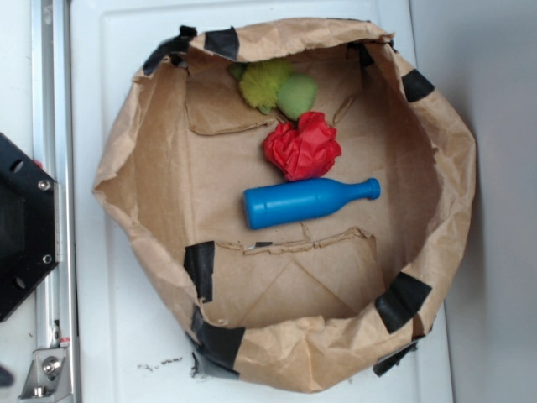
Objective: Grab the blue bottle.
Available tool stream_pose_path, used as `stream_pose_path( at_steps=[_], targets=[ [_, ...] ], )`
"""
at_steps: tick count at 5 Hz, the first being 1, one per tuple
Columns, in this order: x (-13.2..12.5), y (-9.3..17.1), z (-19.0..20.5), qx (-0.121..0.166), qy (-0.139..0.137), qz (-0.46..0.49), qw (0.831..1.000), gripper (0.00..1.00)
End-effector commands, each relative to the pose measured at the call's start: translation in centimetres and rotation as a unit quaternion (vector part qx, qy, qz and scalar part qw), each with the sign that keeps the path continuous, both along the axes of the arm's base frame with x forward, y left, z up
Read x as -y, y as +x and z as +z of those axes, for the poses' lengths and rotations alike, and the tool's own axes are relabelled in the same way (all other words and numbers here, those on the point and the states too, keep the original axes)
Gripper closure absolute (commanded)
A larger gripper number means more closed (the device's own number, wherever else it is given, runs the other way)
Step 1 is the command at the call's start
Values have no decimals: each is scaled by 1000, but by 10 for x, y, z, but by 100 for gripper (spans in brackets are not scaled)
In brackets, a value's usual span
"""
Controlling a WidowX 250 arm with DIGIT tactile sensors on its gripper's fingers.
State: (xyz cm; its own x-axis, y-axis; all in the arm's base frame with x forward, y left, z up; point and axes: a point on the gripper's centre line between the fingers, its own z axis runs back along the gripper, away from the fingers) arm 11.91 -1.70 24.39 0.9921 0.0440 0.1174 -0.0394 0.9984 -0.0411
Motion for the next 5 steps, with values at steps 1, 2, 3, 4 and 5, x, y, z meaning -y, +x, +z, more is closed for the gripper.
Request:
stream_pose_path(
  at_steps=[1,2,3,4,5],
  targets=[
    [0,0,0,0,0,0,1000,0],
    [3,42,-3,9,0,14,1000,0],
    [1,81,-12,6,7,31,999,0],
    [3,111,-19,7,5,26,1000,0],
    [1,132,-47,-10,5,2,1000,0]
  ],
)
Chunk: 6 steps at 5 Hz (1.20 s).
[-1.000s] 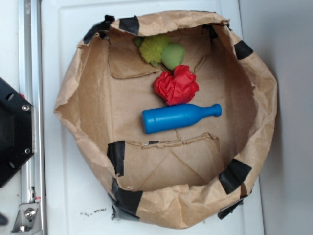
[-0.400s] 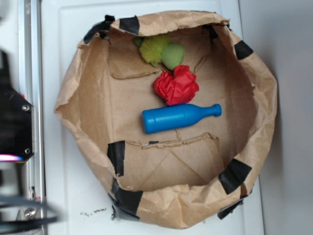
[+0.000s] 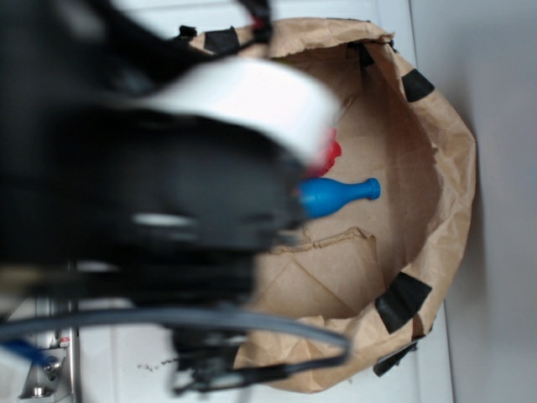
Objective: Grab the blue bottle.
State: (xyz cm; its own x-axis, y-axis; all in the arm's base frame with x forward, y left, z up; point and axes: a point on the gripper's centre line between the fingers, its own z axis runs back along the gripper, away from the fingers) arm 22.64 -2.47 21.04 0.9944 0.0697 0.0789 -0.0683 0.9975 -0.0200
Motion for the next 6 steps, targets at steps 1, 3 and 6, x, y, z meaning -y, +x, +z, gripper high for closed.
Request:
stream_pose_path(
  at_steps=[1,3,6],
  targets=[
    [-26,36,-41,17,-13,-38,999,0],
    [-44,24,-77,20,-2,-56,998,0],
    [-4,44,-119,7,-26,-61,998,0]
  ],
)
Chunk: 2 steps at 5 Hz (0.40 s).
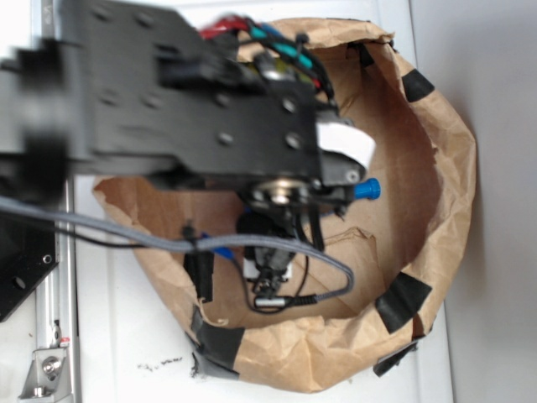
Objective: Grab the blue bottle.
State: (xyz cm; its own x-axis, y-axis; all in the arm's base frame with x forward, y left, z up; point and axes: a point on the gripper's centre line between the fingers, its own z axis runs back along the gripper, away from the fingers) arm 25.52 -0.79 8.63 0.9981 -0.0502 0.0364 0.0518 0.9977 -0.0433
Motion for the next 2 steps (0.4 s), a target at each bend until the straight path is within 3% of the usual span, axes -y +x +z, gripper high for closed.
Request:
stream_pose_path(
  at_steps=[1,2],
  targets=[
    [20,21,-3,33,-30,8,999,0],
    [27,22,-10,42,-36,3,998,0]
  ],
)
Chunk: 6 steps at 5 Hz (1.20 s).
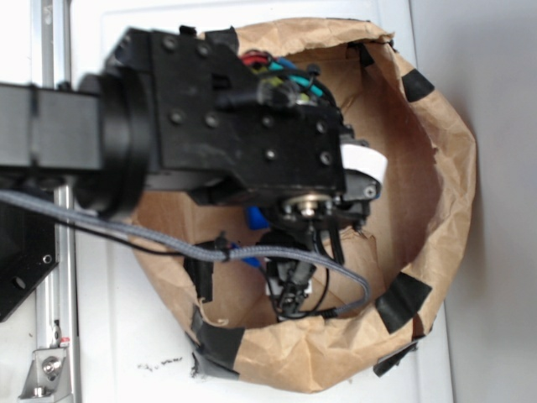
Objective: Grab the blue bottle.
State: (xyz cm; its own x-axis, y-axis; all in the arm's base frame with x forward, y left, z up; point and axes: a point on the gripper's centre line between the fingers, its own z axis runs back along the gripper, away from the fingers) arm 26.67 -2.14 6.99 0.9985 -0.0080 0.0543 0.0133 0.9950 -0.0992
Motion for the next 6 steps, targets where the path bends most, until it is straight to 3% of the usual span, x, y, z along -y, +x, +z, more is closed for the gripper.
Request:
stream_pose_path(
  at_steps=[1,3,4,5,6],
  targets=[
    [17,2,-3,31,-7,9,999,0],
    [-11,-18,-15,42,7,9,999,0],
    [-30,-21,-8,53,1,29,998,0],
    [-54,21,10,53,-4,41,998,0],
    [-55,32,18,52,-8,43,998,0]
  ],
)
